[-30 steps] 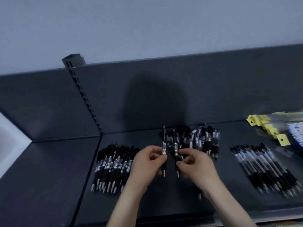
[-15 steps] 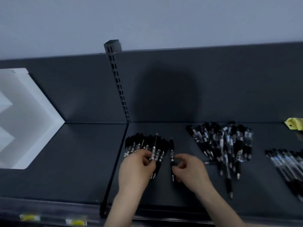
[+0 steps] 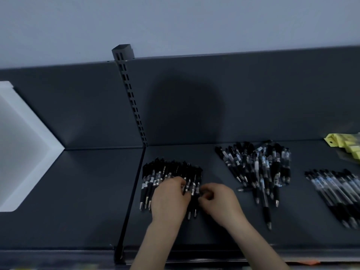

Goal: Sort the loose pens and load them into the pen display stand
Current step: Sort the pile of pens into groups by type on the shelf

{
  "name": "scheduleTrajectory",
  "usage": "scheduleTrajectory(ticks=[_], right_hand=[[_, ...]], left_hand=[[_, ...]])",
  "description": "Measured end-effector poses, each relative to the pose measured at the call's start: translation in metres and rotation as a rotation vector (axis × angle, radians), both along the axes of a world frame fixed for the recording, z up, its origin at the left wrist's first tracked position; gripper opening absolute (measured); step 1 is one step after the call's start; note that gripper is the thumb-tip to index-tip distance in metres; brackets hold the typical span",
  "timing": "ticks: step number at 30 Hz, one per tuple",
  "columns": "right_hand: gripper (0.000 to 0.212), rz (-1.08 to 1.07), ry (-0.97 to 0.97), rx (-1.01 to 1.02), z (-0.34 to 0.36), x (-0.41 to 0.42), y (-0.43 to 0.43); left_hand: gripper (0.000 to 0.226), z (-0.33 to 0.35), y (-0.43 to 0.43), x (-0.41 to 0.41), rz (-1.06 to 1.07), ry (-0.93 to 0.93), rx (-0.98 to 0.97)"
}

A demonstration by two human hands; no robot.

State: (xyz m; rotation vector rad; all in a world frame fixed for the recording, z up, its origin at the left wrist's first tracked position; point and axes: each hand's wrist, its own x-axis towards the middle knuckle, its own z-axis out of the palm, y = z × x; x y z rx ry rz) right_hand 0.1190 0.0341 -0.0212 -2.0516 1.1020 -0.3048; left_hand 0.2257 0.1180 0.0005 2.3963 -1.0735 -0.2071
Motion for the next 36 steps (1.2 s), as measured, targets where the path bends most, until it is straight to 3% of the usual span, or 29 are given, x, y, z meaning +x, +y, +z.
scheduleTrajectory(ticks=[6, 13, 19, 26, 36], right_hand=[[0.031, -0.049, -0.047, -0.117, 0.013, -0.025, -0.011], [0.021, -0.304, -0.095, -0.155, 0.028, -0.086, -0.052], [0.02, -0.458, -0.009, -0.171, 0.013, -0.122, -0.085], [0.036, -0.412, 0.068, -0.154, 0.003, -0.121, -0.099], [0.038, -0.418, -0.055, -0.097, 0.004, -0.144, -0.105]], left_hand=[[0.024, 0.005, -0.017, -0.009, -0.066, -0.003, -0.066], [0.026, 0.0, -0.05, -0.045, -0.205, 0.048, -0.082], [0.021, -0.005, -0.072, -0.073, -0.259, 0.085, -0.061], [0.015, -0.013, -0.082, -0.092, -0.249, 0.136, -0.052], [0.012, -0.013, -0.086, -0.119, -0.266, 0.121, -0.028]])
